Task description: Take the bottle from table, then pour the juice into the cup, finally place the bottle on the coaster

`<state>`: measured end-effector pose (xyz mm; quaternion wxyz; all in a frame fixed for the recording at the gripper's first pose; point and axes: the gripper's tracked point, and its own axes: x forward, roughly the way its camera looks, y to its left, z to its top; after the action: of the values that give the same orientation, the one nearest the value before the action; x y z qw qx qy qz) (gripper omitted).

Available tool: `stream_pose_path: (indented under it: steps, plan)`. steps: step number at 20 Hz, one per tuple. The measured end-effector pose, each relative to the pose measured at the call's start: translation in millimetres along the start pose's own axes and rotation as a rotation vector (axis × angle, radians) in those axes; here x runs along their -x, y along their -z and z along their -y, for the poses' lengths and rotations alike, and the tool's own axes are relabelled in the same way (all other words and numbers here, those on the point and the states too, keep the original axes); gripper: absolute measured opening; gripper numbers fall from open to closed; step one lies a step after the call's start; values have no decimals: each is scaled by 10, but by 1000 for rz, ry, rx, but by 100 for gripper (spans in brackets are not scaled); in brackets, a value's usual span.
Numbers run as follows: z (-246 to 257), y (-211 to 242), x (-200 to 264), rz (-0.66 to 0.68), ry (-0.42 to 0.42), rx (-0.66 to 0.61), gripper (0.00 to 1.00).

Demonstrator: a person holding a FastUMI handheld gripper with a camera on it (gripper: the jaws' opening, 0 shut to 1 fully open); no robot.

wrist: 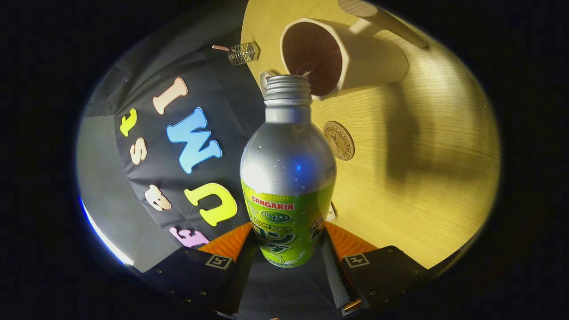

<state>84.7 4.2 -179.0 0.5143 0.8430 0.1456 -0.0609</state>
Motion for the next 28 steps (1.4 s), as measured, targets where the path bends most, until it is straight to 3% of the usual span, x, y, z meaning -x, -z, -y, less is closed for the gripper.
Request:
stream_pose_path:
  steps: [28]
  plan:
    - [-300,44,94,-27,-16,-169,76]
